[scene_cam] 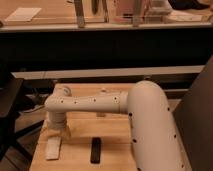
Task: Place the white sponge in the ceramic bowl
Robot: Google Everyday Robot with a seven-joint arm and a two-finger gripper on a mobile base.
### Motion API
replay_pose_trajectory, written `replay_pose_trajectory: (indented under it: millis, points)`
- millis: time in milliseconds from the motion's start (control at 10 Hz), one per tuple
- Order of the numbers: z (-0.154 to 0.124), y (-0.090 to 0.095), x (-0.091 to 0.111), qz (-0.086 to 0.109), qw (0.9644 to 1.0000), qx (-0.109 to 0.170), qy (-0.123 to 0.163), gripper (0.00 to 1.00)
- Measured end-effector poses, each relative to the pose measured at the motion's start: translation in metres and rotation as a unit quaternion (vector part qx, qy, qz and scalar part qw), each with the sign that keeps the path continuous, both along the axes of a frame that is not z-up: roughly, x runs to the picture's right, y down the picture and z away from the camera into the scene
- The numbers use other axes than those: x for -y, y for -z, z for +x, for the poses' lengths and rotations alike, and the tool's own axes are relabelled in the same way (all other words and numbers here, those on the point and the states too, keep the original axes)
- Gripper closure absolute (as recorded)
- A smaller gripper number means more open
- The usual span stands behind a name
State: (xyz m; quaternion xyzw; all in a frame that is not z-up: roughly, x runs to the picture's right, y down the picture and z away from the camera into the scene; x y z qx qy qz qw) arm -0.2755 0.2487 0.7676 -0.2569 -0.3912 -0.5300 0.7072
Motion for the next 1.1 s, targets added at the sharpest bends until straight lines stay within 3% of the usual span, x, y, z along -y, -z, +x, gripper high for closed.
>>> replay_pose_trajectory:
  millis: [1100]
  points:
    - [-0.005, -0.003, -0.016, -0.019, 0.9997, -0.007, -0.013, 0.2]
